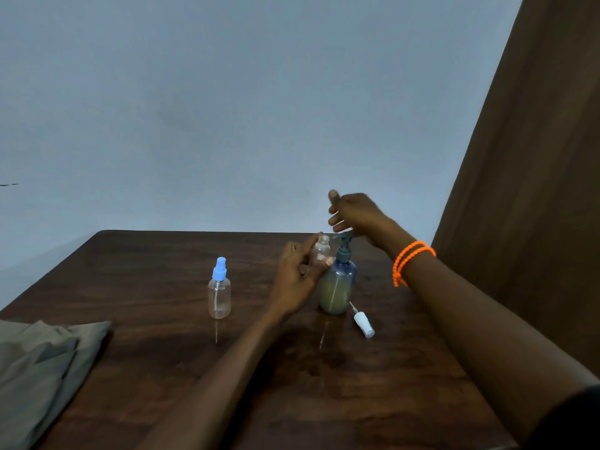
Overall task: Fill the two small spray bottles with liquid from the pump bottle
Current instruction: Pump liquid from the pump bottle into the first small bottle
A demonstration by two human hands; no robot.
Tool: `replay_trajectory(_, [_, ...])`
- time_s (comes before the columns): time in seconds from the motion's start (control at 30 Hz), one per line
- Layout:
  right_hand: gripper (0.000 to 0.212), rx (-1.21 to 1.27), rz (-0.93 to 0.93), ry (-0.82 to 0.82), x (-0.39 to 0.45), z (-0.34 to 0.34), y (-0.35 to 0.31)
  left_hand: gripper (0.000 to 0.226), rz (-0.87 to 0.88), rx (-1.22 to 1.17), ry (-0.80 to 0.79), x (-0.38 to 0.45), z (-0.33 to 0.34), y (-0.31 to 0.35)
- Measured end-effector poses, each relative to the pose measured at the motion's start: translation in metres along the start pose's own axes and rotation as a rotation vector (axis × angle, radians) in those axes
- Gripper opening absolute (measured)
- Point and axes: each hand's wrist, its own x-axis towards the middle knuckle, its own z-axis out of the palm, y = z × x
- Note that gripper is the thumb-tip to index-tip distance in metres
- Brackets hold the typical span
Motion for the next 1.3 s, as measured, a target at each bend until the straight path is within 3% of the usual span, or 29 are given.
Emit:
replay_trajectory(0.17, [0.047, -0.082, 0.116, -0.079, 0.007, 0.018, 0.012, 0.057, 0.098, 0.057, -0.060, -0.002, 0.003, -0.004])
replay_trajectory(0.4, [0.033, -0.138, 0.139, -0.121, 0.007, 0.015, 0.016, 0.058, 0.101, -0.055, -0.013, 0.004, 0.011, -0.001])
replay_trajectory(0.7, [0.034, -0.158, 0.114, -0.136, 0.012, 0.016, 0.018, 0.059, 0.097, -0.033, -0.011, 0.008, 0.012, -0.006])
replay_trajectory(1.03, [0.022, -0.137, 0.135, -0.128, 0.006, 0.023, 0.026, 0.046, 0.108, -0.049, 0.051, 0.005, 0.014, -0.005])
replay_trajectory(1.17, [0.026, -0.253, 0.144, -0.108, 0.001, 0.024, 0.019, 0.035, 0.048, -0.099, 0.067, -0.001, 0.015, -0.002])
replay_trajectory(1.3, [0.018, -0.292, 0.154, -0.142, -0.004, 0.020, 0.013, 0.033, 0.036, -0.109, 0.088, -0.001, 0.014, 0.002])
